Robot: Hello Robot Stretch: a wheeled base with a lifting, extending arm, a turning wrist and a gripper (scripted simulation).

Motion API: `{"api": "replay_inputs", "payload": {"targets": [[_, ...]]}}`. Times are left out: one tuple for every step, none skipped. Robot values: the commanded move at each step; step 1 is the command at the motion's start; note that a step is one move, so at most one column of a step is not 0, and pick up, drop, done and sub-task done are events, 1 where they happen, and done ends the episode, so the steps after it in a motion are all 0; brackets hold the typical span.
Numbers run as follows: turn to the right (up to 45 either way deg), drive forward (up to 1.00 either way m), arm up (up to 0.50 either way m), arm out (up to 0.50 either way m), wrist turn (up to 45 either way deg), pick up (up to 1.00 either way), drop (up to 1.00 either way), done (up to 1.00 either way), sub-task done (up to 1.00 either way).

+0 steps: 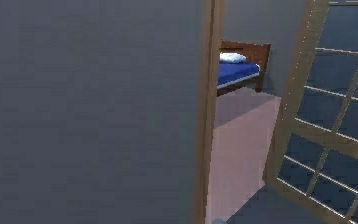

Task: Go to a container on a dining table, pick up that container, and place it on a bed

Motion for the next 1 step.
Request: {"api": "replay_inputs", "payload": {"targets": [[45.0, 0.0, 0.0, 0.0, 0.0, 0.0, 0.0, 0.0, 0.0]]}}
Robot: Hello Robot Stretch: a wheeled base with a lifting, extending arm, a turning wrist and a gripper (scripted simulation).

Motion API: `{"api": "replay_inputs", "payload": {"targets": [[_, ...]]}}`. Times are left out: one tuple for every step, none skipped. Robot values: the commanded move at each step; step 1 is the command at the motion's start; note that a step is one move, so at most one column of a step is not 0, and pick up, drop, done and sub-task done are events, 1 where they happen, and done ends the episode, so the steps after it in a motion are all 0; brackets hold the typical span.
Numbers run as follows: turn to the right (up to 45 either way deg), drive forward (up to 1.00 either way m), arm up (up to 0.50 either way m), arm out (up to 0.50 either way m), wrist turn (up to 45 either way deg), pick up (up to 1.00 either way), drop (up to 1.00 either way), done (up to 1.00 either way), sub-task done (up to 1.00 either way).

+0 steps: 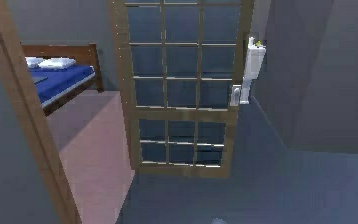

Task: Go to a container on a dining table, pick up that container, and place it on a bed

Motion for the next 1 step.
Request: {"api": "replay_inputs", "payload": {"targets": [[15.0, 0.0, 0.0, 0.0, 0.0, 0.0, 0.0, 0.0, 0.0]]}}
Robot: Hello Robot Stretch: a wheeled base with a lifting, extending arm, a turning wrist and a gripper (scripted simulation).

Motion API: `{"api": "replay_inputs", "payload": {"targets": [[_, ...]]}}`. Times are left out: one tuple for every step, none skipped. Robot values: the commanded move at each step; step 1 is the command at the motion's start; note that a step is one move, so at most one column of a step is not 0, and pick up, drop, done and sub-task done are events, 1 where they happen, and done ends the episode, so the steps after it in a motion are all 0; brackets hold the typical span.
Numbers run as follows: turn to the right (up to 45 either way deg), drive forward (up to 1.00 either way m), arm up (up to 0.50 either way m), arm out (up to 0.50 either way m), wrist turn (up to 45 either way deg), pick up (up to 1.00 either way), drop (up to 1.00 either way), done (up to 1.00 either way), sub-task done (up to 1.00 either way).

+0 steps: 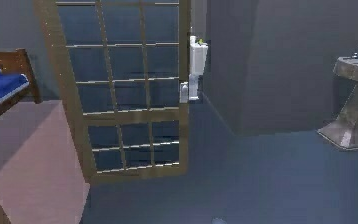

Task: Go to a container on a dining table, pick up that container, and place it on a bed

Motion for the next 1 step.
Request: {"api": "replay_inputs", "payload": {"targets": [[0.0, 0.75, 0.0, 0.0, 0.0, 0.0, 0.0, 0.0, 0.0]]}}
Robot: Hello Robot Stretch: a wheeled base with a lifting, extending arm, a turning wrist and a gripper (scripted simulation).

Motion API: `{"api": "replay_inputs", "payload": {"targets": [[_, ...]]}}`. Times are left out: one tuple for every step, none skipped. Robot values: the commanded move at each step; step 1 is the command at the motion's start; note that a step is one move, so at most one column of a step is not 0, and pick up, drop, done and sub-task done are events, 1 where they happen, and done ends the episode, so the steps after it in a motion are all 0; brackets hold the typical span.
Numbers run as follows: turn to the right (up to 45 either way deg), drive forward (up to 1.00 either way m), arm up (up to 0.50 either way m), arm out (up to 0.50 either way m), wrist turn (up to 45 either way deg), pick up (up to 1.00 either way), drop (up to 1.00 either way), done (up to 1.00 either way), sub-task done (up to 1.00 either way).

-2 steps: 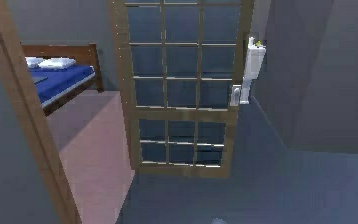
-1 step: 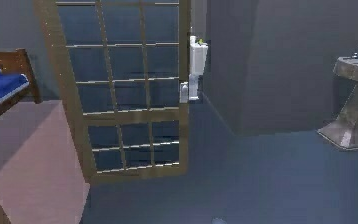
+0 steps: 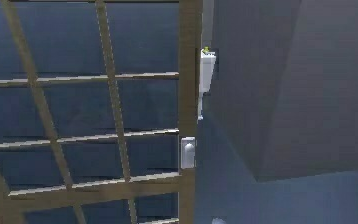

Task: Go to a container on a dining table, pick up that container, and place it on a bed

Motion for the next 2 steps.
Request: {"api": "replay_inputs", "payload": {"targets": [[-45.0, 0.0, 0.0, 0.0, 0.0, 0.0, 0.0, 0.0, 0.0], [-15.0, 0.0, 0.0, 0.0, 0.0, 0.0, 0.0, 0.0, 0.0]]}}
